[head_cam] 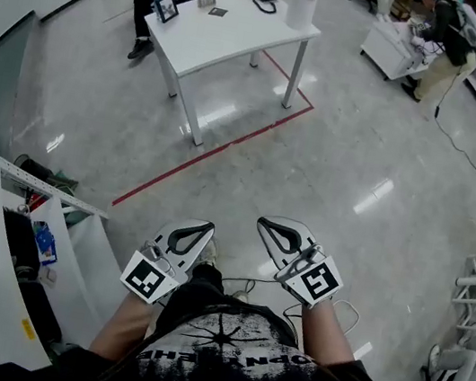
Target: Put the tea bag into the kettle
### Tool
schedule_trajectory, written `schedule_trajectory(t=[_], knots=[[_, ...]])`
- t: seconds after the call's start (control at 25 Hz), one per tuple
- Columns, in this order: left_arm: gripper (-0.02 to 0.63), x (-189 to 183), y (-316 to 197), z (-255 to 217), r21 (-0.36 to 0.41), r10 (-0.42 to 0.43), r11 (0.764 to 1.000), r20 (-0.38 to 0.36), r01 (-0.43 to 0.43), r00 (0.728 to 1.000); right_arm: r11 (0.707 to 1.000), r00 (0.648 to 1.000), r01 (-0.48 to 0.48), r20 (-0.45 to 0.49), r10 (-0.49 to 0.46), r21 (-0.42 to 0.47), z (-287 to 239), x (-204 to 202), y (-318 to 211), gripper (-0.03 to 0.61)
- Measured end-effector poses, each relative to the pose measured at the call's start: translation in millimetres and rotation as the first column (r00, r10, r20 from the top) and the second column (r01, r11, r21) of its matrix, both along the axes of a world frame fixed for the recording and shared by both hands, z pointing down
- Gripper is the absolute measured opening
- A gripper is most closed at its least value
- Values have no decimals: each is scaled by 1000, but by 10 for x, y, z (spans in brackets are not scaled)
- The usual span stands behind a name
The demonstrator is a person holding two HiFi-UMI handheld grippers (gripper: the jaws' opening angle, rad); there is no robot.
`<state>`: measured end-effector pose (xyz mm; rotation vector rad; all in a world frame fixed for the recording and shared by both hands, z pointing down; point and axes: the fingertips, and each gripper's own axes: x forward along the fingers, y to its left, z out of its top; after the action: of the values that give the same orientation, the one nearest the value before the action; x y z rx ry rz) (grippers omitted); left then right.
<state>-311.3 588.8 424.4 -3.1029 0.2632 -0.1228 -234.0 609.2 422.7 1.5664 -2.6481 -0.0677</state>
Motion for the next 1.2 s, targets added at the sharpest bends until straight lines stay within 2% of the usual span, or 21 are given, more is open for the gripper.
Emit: schedule_trajectory(t=[0.32,0.56,0.88,1.2], knots=[[12,85,-1096,-72,61,38,997,0,-38,999,1000,1000,2,22,-3,30,-160,-10,-1117,9],[12,118,-1718,-115,71,69,995,-13,-68,998,998,1000,-9,28,7,58,-246,-43,-1772,9],[11,54,-2173,-38,39,97,995,-27,-96,995,998,998,-52,29,50,44,-180,-67,-2202,9],[12,83,-2360,-17,37,106,994,-21,-106,994,995,997,-75,40,73,61,-209,28,-2388,9]])
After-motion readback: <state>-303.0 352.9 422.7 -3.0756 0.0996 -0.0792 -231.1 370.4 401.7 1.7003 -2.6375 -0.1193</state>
